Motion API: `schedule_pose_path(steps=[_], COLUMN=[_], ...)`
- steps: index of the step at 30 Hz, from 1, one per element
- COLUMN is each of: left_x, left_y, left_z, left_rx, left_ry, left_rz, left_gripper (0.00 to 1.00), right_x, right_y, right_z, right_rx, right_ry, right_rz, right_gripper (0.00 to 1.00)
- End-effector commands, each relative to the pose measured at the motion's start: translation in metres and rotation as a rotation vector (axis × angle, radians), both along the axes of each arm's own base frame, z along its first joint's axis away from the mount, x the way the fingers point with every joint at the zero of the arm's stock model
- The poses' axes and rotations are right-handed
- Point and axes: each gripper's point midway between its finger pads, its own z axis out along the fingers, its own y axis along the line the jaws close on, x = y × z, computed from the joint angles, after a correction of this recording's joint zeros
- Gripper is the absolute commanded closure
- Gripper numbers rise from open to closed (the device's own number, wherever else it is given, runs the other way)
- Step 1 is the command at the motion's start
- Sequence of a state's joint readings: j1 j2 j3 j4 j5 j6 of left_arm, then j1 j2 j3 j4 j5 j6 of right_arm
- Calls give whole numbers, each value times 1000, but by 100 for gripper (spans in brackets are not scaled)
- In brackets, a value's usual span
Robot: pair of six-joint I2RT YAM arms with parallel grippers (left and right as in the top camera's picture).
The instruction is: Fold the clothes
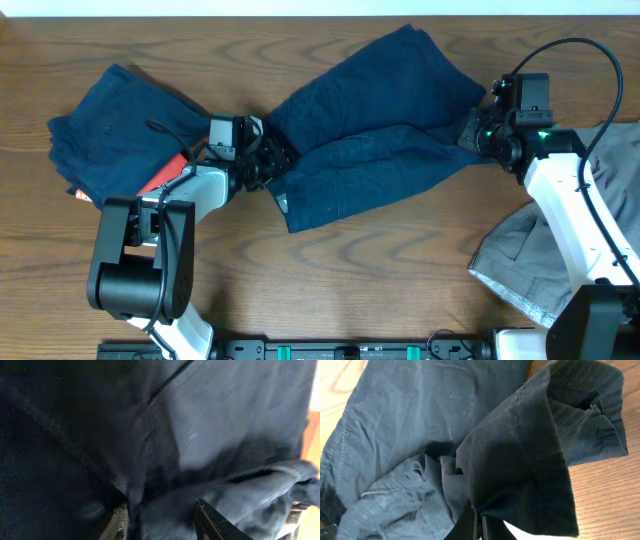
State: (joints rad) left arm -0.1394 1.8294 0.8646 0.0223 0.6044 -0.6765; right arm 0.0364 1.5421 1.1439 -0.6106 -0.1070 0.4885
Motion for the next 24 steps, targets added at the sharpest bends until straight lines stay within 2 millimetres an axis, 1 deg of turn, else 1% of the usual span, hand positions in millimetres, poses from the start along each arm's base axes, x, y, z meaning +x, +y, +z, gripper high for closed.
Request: schedule_pose_path(steps=[1, 3, 8, 10, 12, 16, 19, 24], left_x=[-5, -7, -1, -1, -3, -9, -10, -5], left_y=[-5, -8, -8, -9, -11, -6, -10, -16], left_z=[5, 13, 40, 44, 41, 25, 17, 13], left_rx=[-18, -24, -15, -16, -12, 61, 90, 105], left_ry=[-2, -33, -126, -136, -128, -88, -92, -119], left_rz=[-48, -85, -110, -113, -117, -110, -136, -148], left_gripper=[56, 56, 56, 56, 56, 56, 56, 56], right_x=[1, 0, -1, -1, -1, -1, -1, -1], right_y=[-4, -4, -4, -4, -4, -4, -4, -4], right_z=[5, 4, 4, 4, 4, 4, 4, 4], right_rx=[-36, -40, -41, -41, -41, -41, -41, -41], right_ry=[-10, -5, -3, -3, -4, -3, -3, -3], right_rz=[1, -1, 1, 1, 1, 1, 1, 1], right_gripper=[99, 99, 99, 99, 99, 99, 99, 99])
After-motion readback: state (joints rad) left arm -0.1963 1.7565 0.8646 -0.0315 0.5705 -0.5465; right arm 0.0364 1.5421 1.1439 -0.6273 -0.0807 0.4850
